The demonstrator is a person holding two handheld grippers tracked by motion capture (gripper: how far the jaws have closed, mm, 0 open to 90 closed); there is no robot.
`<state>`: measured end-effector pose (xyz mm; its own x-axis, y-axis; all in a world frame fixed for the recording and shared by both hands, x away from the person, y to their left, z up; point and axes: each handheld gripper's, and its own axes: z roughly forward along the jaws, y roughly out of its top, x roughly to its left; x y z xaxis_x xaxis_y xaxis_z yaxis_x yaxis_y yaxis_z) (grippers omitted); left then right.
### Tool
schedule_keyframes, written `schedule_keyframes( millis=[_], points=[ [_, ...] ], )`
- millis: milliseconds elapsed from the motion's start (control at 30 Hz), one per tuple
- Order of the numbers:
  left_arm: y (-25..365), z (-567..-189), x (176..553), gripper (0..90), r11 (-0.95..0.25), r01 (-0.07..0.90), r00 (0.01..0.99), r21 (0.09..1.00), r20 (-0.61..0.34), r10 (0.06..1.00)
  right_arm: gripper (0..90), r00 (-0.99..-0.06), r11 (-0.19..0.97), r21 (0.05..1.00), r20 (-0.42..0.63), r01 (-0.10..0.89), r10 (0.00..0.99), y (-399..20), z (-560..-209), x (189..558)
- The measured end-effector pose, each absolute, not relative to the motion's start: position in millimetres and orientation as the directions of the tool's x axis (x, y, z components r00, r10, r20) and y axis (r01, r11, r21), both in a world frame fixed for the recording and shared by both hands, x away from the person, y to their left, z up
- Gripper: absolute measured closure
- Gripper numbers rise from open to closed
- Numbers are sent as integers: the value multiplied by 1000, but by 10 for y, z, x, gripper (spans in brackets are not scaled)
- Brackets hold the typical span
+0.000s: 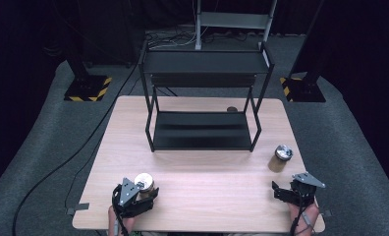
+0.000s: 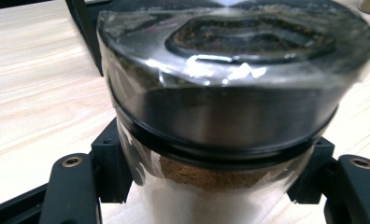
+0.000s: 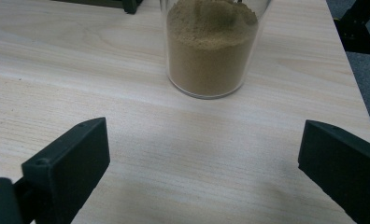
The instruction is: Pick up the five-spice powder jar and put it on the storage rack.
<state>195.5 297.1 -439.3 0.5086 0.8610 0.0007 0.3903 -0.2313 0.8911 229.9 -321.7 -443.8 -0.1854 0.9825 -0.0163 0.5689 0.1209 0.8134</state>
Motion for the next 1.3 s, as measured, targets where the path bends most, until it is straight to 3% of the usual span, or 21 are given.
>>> schedule_keyframes(
  millis=[1300],
  points=[
    [2873, -4337, 2190, 315, -246, 378, 540, 892, 3, 842, 11, -185, 119, 815, -15, 567, 983, -3218, -4440, 2293]
  ],
)
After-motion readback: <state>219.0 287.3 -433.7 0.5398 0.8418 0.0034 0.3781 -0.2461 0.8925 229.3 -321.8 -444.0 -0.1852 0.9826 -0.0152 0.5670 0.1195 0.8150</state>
